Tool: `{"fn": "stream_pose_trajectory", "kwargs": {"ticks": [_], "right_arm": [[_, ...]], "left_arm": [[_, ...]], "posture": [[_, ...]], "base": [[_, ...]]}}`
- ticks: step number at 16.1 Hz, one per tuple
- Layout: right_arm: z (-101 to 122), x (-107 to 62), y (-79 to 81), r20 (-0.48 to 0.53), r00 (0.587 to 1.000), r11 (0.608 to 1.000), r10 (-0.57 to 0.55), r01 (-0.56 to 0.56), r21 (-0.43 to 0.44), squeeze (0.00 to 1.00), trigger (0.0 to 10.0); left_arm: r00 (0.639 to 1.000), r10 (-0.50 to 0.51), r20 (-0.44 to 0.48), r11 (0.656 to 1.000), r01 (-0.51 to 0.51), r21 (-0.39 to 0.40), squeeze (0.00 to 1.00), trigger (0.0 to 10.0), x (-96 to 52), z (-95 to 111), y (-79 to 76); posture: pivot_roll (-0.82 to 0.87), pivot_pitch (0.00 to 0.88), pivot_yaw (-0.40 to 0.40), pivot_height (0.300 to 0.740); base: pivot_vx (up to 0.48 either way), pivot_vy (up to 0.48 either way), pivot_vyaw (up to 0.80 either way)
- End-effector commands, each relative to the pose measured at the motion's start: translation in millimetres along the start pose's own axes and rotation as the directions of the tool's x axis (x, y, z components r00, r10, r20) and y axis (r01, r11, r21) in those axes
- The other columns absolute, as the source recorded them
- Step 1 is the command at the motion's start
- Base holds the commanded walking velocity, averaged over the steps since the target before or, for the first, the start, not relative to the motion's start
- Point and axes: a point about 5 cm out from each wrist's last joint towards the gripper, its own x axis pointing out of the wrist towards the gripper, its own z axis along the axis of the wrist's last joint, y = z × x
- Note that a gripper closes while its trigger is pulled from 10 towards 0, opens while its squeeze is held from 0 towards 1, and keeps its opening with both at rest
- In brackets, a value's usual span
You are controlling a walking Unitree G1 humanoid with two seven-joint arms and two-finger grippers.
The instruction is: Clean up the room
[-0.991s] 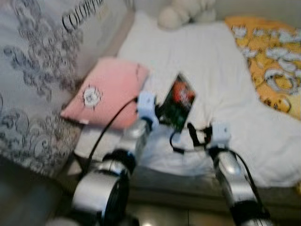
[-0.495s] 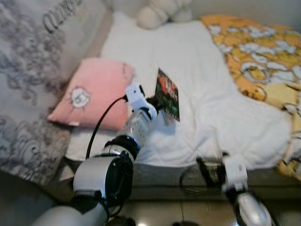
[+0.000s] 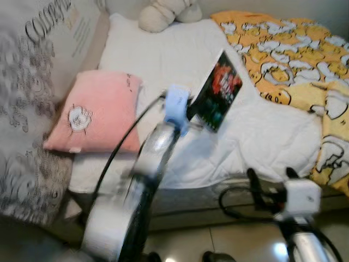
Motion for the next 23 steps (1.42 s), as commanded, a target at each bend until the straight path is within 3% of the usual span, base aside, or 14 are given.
{"fn": "stream_pose_trajectory", "kwargs": {"ticks": [1, 3, 4, 5, 8, 10, 12, 14, 17, 19, 21, 23], "right_arm": [[7, -2.8, -7.2, 0.022, 1.000, 0.999, -0.022, 0.022, -0.023, 0.00, 10.0], [6, -7.4, -16.7, 0.017, 0.999, 0.999, -0.045, 0.045, -0.022, 0.00, 10.0], [1, 0.3, -19.7, 0.009, 0.999, 0.999, -0.035, 0.035, -0.014, 0.00, 10.0], [-2, 15.0, -23.3, 0.007, 0.999, 0.999, -0.039, 0.039, -0.001, 0.00, 10.0], [-11, 42.3, -21.6, -0.009, 1.000, 1.000, -0.023, 0.023, 0.013, 0.00, 10.0], [-20, 53.1, -15.8, -0.041, 0.999, 0.999, -0.001, 0.003, 0.040, 0.00, 10.0], [-23, 60.3, -13.3, -0.032, 0.999, 0.999, -0.023, 0.024, 0.030, 0.00, 10.0], [-21, 67.7, -5.0, -0.009, 1.000, 1.000, -0.006, 0.007, 0.026, 0.00, 10.0], [-23, 72.0, -1.6, -0.005, 1.000, 1.000, 0.000, 0.000, 0.019, 0.00, 10.0], [-24, 74.9, -0.7, -0.003, 1.000, 1.000, 0.006, -0.006, 0.018, 0.00, 10.0], [-24, 77.3, -0.5, 0.001, 1.000, 1.000, 0.008, -0.008, 0.019, 0.00, 10.0], [-24, 80.3, 2.1, 0.002, 1.000, 0.999, 0.023, -0.023, 0.024, 0.00, 10.0]], "left_arm": [[0.999, 0.019, 0.028, 0.997, -0.021, 0.073, 0.00, 0.0, -27.2, 6, 8.2], [0.985, 0.166, 0.041, 0.975, -0.170, 0.141, 0.00, 0.0, -91.6, 5, 21.2], [0.973, 0.228, 0.046, 0.958, -0.233, 0.165, 0.00, 0.0, -105.6, -2, 27.4], [0.964, 0.266, 0.022, 0.949, -0.266, 0.167, 0.00, 0.0, -104.8, -10, 30.5], [0.946, 0.319, -0.052, 0.938, -0.308, 0.161, 0.00, 0.0, -79.4, -13, 41.8], [0.956, 0.280, -0.084, 0.948, -0.262, 0.177, 0.00, 0.0, -65.2, -10, 39.1], [0.967, 0.238, -0.095, 0.963, -0.222, 0.153, 0.00, 0.0, -56.3, -11, 37.1], [0.983, 0.160, -0.091, 0.971, -0.140, 0.191, 0.00, 0.0, -45.8, -5, 31.8], [0.991, 0.117, -0.070, 0.985, -0.107, 0.136, 0.00, 0.0, -41.2, -1, 20.4], [0.989, 0.143, -0.040, 0.984, -0.138, 0.112, 0.00, 0.0, -39.6, 1, 20.7], [0.974, 0.218, -0.062, 0.975, -0.214, 0.063, 0.00, 0.0, -38.2, -3, 28.6], [0.970, 0.232, -0.073, 0.972, -0.228, 0.057, 0.00, 0.0, -36.6, -5, 30.9]], "posture": [[-0.11, 0.000, 0.042, 0.740], [-0.07, 0.000, 0.025, 0.740], [-0.06, 0.000, 0.016, 0.740], [-0.03, 0.000, -0.004, 0.740], [-0.01, 0.000, -0.007, 0.740], [-0.02, 0.000, -0.001, 0.740], [-0.02, 0.000, 0.014, 0.740], [-0.04, 0.000, 0.042, 0.740], [-0.05, 0.000, 0.053, 0.740], [-0.05, 0.000, 0.062, 0.740], [-0.05, 0.000, 0.063, 0.740], [-0.05, 0.000, 0.056, 0.740]], "base": [[0.000, 0.000, 0.00], [0.000, 0.000, 0.00], [0.000, 0.000, 0.00], [0.000, 0.000, 0.00], [0.000, -0.430, 0.68], [0.000, -0.431, 0.70], [0.154, -0.398, 0.30], [0.000, -0.137, 0.00], [0.000, 0.000, 0.00], [0.480, 0.000, 0.00], [0.480, 0.000, 0.00], [0.480, 0.000, 0.00]]}}
